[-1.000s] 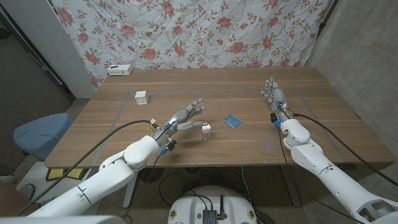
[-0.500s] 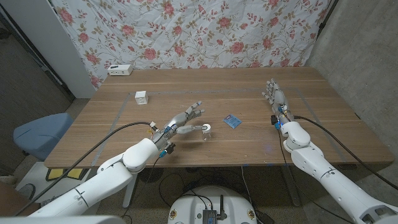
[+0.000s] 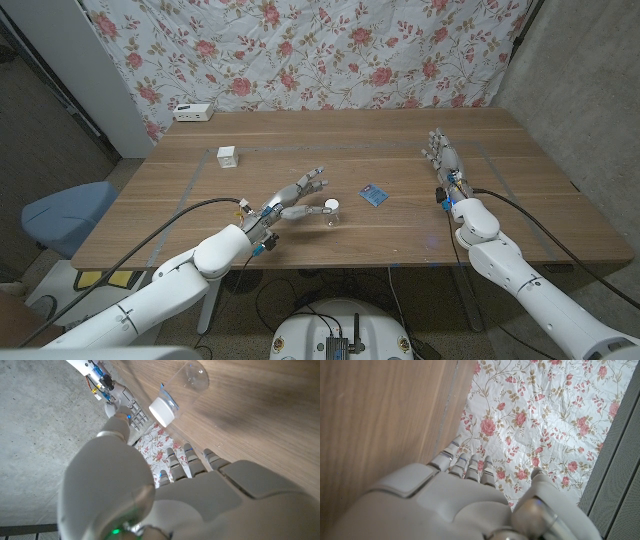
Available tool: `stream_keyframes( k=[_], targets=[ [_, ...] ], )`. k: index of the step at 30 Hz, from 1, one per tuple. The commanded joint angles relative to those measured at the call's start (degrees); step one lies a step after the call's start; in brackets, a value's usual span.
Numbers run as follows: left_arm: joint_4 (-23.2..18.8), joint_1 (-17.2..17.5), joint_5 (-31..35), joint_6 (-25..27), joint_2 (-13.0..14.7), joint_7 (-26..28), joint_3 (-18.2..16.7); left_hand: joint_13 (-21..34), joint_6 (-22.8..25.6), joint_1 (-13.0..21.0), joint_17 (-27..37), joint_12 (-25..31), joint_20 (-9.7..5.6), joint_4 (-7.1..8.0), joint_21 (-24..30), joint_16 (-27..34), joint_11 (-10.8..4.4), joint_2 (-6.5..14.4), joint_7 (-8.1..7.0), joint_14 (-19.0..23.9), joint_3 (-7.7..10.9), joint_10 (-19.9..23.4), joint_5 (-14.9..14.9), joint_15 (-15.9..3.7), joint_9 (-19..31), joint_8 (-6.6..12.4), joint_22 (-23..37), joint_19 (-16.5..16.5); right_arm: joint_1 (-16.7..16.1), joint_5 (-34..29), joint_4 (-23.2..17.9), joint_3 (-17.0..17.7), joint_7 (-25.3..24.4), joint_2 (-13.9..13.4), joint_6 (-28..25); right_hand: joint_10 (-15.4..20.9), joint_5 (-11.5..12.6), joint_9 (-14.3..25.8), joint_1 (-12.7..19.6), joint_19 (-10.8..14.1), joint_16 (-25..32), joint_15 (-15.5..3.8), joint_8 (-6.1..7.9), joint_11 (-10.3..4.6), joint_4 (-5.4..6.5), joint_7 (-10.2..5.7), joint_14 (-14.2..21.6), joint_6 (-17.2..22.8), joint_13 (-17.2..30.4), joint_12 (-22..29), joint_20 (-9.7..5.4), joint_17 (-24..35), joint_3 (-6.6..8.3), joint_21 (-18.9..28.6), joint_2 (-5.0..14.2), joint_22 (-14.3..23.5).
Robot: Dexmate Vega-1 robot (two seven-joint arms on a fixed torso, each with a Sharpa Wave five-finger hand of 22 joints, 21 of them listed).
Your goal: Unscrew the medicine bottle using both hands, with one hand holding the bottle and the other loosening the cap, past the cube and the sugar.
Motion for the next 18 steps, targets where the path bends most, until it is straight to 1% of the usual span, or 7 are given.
stream_keyframes(
  k=[1, 3, 8, 10, 13, 16, 18],
  targets=[
    [1.2, 0.3, 1.6, -1.0, 0.0, 0.4, 0.0, 0.1, -0.5, -1.0, 0.0, 0.5, -0.23, 0.11, 0.4, 0.5, -0.32, -0.6, -0.17, 1.6, -1.06, 1.5, 0.6, -8.72, 0.2, 0.29, 0.2, 0.2, -0.5, -0.3, -0.5, 0.0, -0.6, 0.2, -0.3, 0.4, 0.2, 0.2, -0.3, 0.2, 0.3, -0.27, 0.16, -0.26, -0.46, -0.37, 0.2, 0.4, 0.2, 0.2, -1.5, 0.1, -0.02, 0.1, 0.05, 0.1],
    [1.4, 0.3, 1.9, -0.9, -0.1, 0.6, 0.0, 0.0, -0.5, -1.2, 0.0, 0.5, -0.27, 0.11, 0.4, 0.6, -0.33, -0.7, -0.18, 1.9, -1.25, 1.8, 0.8, -8.69, 0.2, 0.3, 0.2, 0.2, -0.5, -0.3, -0.4, 0.0, -0.6, 0.3, -0.2, 0.4, 0.2, 0.2, -0.3, 0.2, 0.3, -0.28, 0.16, -0.05, -0.47, -0.4, 0.2, 0.4, 0.2, 0.2, -1.5, 0.1, -0.03, 0.1, 0.04, 0.1],
    [1.6, 0.1, 2.7, -0.7, 0.0, 0.5, 0.3, -0.2, -0.2, -1.4, -0.1, 0.8, -0.81, 0.08, 0.4, 0.7, -0.35, -0.9, -0.16, 3.3, -1.96, 3.2, 1.4, -8.94, 0.2, 0.44, 0.2, 0.5, -0.7, -0.3, -0.3, 0.0, -0.9, 0.5, 0.0, 0.4, 0.2, 0.2, -0.3, 0.2, 0.3, -0.31, 0.15, -0.31, -0.5, -0.43, 0.2, 0.4, 0.2, 0.2, -1.49, 0.1, -0.03, 0.1, 0.05, 0.1],
    [1.8, -0.1, 2.8, -0.6, 0.0, 0.3, 0.4, -0.3, -0.1, -1.4, -0.1, 0.7, 0.07, -0.01, 0.6, 0.7, -0.38, -1.0, -0.18, 4.1, -2.39, 3.7, 1.8, -9.13, 0.2, 0.5, 0.2, 1.2, -0.9, -0.3, -0.3, 0.1, -0.9, 0.6, 0.2, 0.4, 0.2, 0.2, -0.3, 0.2, 0.3, -0.31, 0.14, -0.35, -0.5, -0.45, 0.2, 0.4, 0.2, 0.2, -1.46, 0.1, -0.03, 0.1, 0.05, 0.1],
    [1.9, -0.4, 3.7, -0.5, 0.2, 0.1, 0.7, -0.4, 0.4, -1.2, -0.1, 0.8, 0.4, -0.16, 0.7, 0.7, -0.39, -0.9, -0.11, 5.1, -2.74, 4.9, 2.3, -9.19, 0.2, 0.69, 0.1, 2.1, -1.1, -0.3, -0.3, 0.2, -1.1, 0.6, 0.3, 0.4, 0.3, 0.2, -0.3, 0.3, 0.3, -0.26, 0.14, -0.26, -0.51, -0.45, 0.2, 0.5, 0.2, 0.2, -1.47, 0.1, -0.03, 0.1, 0.06, 0.1],
    [1.9, -0.7, 4.2, -0.3, 0.3, -0.1, 0.9, -0.5, 1.1, -0.9, -0.1, 0.7, -0.03, -0.28, 0.9, 0.7, -0.45, -0.8, 0.34, 6.1, -3.05, 5.5, 2.6, -9.29, 0.2, 0.87, 0.1, 3.2, -1.3, -0.3, -0.3, 0.3, -1.1, 0.7, 0.6, 0.4, 0.3, 0.2, -0.3, 0.3, 0.3, -0.22, 0.13, -0.5, -0.53, -0.47, 0.2, 0.5, 0.2, 0.2, -1.46, 0.1, -0.03, 0.1, 0.08, 0.1],
    [1.9, -0.8, 4.8, -0.3, 0.3, 0.0, 1.1, -0.5, 1.1, -0.8, -0.1, 0.6, -0.43, -0.3, 0.9, 0.7, 0.13, -0.7, 0.84, 6.6, -3.23, 5.4, 2.8, -9.25, 0.2, 0.81, 0.1, 3.4, -1.5, -0.3, -0.3, 0.3, -1.1, 0.7, 0.8, 0.4, 0.3, 0.2, -0.3, 0.3, 0.3, -0.26, 0.12, -0.31, -0.54, -0.47, 0.3, 0.5, 0.2, 0.2, -1.45, 0.1, -0.03, 0.1, 0.09, 0.1]
  ],
)
